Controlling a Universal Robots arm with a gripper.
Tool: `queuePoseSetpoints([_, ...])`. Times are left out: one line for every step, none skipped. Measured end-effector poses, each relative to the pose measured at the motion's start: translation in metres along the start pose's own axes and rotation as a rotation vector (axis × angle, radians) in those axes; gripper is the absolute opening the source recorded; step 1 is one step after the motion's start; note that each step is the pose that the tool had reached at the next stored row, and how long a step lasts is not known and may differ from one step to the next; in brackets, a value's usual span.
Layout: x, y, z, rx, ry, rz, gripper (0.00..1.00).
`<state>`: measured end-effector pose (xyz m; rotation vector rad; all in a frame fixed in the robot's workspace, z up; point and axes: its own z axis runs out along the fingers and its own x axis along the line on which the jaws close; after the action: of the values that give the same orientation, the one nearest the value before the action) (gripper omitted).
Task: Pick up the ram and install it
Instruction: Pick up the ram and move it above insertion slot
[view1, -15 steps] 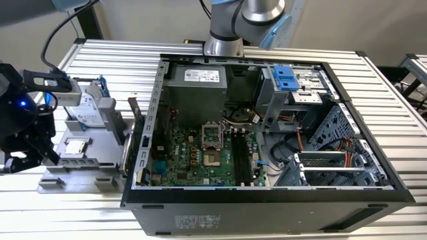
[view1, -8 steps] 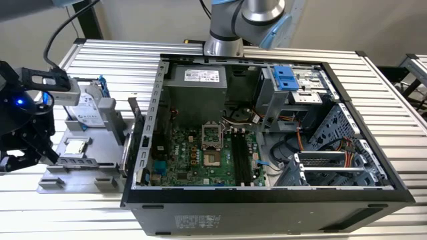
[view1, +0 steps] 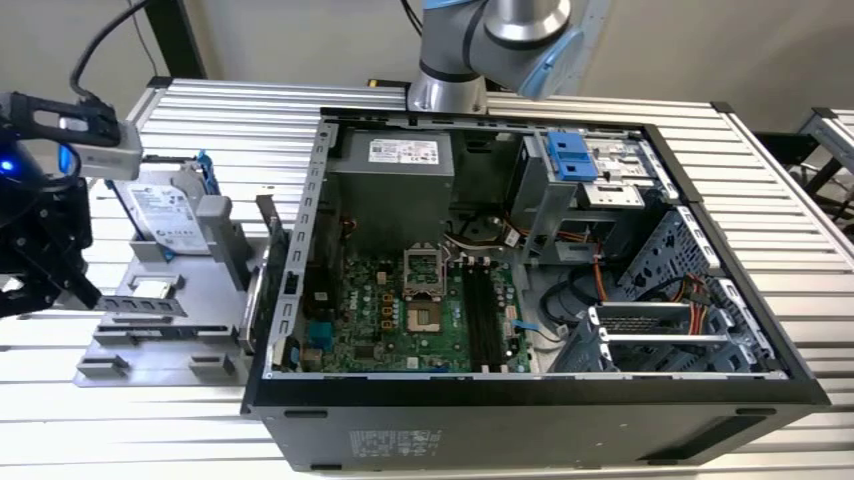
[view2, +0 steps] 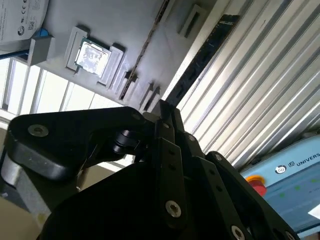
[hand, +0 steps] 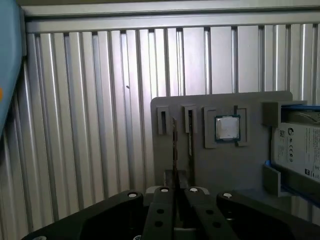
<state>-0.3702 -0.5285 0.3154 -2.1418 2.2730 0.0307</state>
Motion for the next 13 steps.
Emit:
queuePoseSetpoints([-0.0001,0.0,-0.0049,-0.0002,0.0001,0.0,0.0])
queuePoseSetpoints([-0.0002,0.0,-0.0089,0.0,-0.0004,0.0,0.0])
queuePoseSetpoints([-0.0003,0.0,-0.0133,-0.0001,-0.0007,0.0,0.0])
queuePoseSetpoints([-0.0005,0.0,-0.0179,-0.0001,-0.0009,0.0,0.0])
queuePoseSetpoints([-0.0006,0.0,-0.0226,-0.0001,-0.0009,0.0,0.0])
queuePoseSetpoints([-0.0007,0.0,-0.0271,-0.0002,-0.0009,0.0,0.0])
queuePoseSetpoints([-0.0008,0.0001,-0.0314,-0.0001,-0.0009,0.0,0.0])
queuePoseSetpoints([-0.001,0.0001,-0.0362,-0.0001,-0.001,0.0,0.0])
queuePoseSetpoints([-0.0011,0.0001,-0.0408,-0.0001,-0.0009,0.0,0.0])
queuePoseSetpoints([-0.0012,0.0001,-0.045,-0.0002,-0.0009,0.0,0.0])
queuePoseSetpoints([-0.0013,0.0001,-0.0496,-0.0001,-0.001,0.0,0.0])
queuePoseSetpoints([-0.0014,0.0001,-0.0543,-0.0002,-0.0009,0.0,0.0])
queuePoseSetpoints([-0.0015,0.0001,-0.0588,-0.0001,-0.0009,0.0,0.0])
